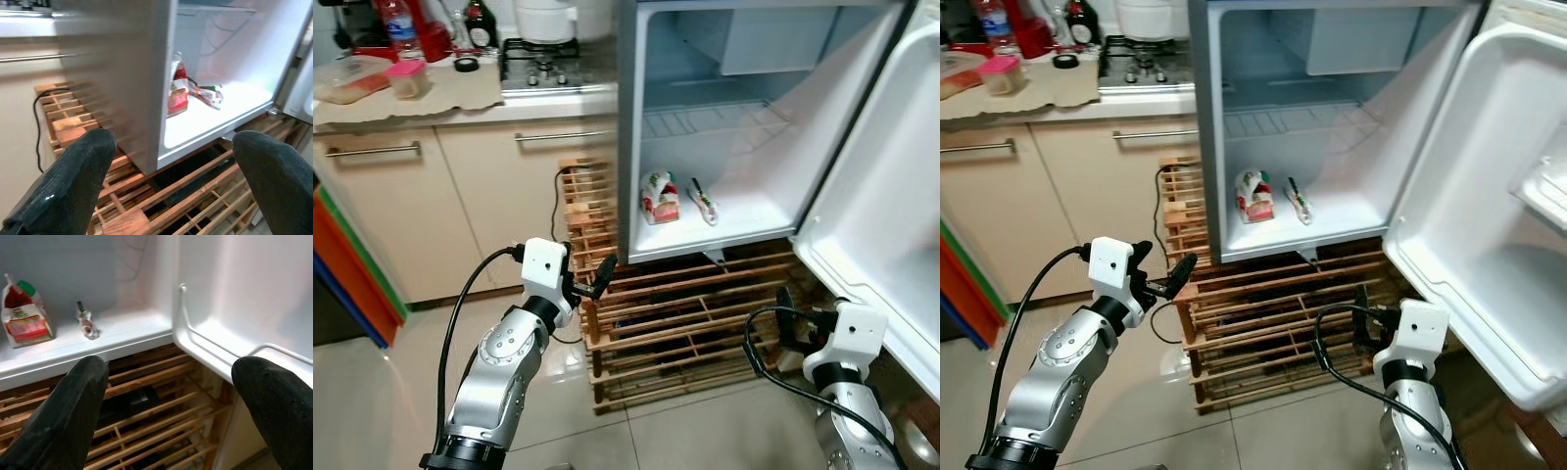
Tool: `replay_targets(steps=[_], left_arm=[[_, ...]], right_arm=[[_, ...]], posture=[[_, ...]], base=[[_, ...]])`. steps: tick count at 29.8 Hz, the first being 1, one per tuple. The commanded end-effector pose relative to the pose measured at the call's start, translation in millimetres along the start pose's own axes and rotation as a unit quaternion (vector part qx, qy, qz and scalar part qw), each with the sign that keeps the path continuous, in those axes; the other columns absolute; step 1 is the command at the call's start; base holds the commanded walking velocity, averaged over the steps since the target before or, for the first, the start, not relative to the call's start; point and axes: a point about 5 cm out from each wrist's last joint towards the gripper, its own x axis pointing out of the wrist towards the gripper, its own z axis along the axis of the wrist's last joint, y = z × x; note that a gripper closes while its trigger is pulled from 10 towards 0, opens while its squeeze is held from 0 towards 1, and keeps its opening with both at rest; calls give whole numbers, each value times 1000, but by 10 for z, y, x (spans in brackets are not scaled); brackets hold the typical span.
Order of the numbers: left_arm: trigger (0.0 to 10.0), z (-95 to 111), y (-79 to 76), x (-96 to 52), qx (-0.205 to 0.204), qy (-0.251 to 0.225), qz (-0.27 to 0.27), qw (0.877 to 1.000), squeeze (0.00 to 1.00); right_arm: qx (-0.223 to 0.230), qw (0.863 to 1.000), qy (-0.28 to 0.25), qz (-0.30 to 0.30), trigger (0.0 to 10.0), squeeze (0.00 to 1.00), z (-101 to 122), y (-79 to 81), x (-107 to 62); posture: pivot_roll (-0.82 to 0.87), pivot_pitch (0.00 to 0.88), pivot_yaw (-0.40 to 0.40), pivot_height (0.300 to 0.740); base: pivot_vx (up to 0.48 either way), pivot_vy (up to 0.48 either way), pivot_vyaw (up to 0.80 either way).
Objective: Restocking fridge
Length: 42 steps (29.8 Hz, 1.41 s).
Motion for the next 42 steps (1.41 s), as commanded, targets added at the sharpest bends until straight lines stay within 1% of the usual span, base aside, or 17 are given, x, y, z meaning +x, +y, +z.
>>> replay_targets(steps=[1, 4, 12, 19, 24, 42], left_arm=[[10000, 45, 0, 51, 11, -4, 3, 1000, 0], [10000, 53, -1, 67, 16, -7, 5, 1000, 0], [10000, 57, -37, 96, 21, -10, 3, 1000, 0], [10000, 45, -53, 81, 23, -9, 5, 1000, 0], [10000, 52, -52, 93, 17, -9, 2, 1000, 0], [10000, 52, -52, 93, 17, -9, 2, 1000, 0]], right_arm=[[-8, 1000, 2, 1, 10000, 0, -1, 0, 34], [-11, 1000, 1, 3, 10000, 0, 2, 13, 62], [-20, 1000, 5, 10, 10000, 0, 0, 21, 101], [-21, 1000, 8, 12, 10000, 0, -10, 23, 103], [-22, 1000, 13, 14, 10000, 0, -31, 44, 108], [-22, 1000, 13, 14, 10000, 0, -31, 44, 108]], posture=[[37, 0, 11, 740], [39, 0, 11, 740], [37, 0, 5, 740], [39, 0, 5, 740], [41, 0, 9, 740], [41, 0, 9, 740]], base=[[-240, 0, 0], [-240, 0, 0], [-30, -91, 0], [0, -182, 0], [0, 0, 0], [0, 0, 0]])
